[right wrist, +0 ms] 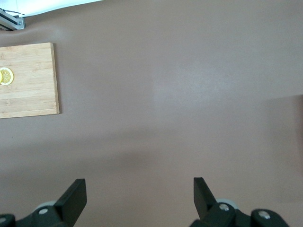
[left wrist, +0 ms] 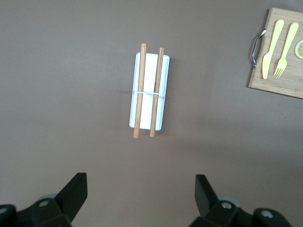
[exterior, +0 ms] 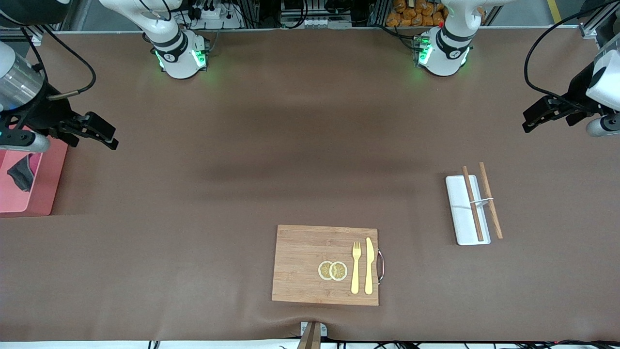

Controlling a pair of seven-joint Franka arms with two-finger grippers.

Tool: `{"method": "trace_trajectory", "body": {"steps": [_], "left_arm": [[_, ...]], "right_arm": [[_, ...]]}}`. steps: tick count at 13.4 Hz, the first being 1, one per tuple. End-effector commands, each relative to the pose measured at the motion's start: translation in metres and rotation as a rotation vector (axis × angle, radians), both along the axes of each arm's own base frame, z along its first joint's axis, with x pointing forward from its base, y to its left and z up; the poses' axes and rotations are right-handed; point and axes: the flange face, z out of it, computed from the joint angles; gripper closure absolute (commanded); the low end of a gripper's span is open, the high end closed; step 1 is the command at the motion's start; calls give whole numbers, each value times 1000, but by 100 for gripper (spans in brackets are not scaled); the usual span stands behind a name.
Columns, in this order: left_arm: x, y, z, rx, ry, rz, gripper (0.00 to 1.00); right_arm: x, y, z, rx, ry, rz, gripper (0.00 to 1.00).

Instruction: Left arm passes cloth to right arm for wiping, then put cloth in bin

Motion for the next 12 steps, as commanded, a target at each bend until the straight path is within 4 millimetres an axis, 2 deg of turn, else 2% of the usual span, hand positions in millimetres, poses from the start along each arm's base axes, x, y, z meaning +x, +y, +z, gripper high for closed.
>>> {"method": "trace_trajectory", "body": {"steps": [1, 12], "left_arm": [[-1, 2, 8, 14, -24, 6, 0], [-2, 3, 17, 25, -30, -133, 0]], "right_arm": [[-4, 5, 7, -15, 0, 7, 0], [-4, 5, 6, -18, 4, 22, 0]]}}
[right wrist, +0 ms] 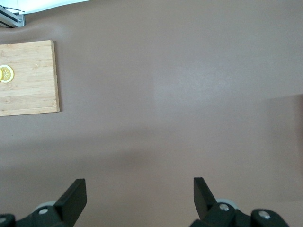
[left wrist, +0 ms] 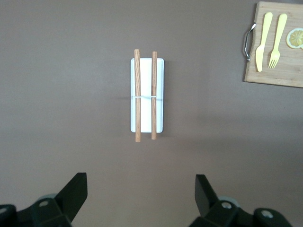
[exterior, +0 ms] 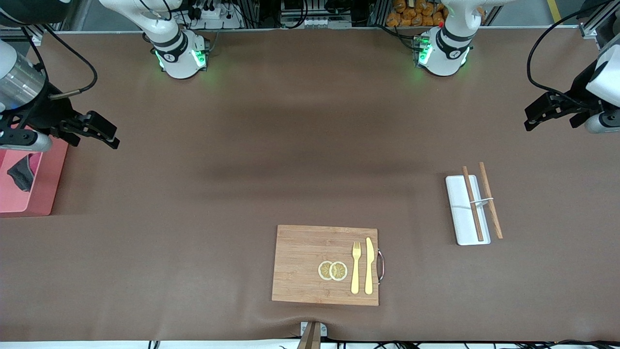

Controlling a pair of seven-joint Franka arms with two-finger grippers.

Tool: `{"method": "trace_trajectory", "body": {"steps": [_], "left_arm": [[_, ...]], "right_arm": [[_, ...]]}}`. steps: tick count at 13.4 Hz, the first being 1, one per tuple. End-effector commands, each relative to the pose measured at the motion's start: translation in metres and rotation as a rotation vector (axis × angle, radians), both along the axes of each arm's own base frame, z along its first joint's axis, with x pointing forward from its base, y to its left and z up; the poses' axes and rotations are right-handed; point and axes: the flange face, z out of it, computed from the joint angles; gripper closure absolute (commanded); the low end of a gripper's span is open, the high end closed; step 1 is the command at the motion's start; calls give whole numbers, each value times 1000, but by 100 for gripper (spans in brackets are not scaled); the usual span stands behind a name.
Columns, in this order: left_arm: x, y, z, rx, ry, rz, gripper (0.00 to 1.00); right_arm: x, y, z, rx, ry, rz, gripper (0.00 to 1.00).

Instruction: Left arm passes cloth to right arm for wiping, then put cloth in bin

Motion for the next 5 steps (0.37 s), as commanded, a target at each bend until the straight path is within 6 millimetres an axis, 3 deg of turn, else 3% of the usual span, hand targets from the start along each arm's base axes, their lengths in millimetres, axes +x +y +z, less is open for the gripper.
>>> {"method": "trace_trajectory", "body": {"steps": [1, 5], "left_arm": [[-2, 2, 13, 22, -22, -26, 0], [-2, -2, 12, 21, -20, -34, 0]], "right_arm": [[-3, 2, 6, -16, -2, 14, 0], [-3, -1, 5, -26, -4, 104, 0]]}}
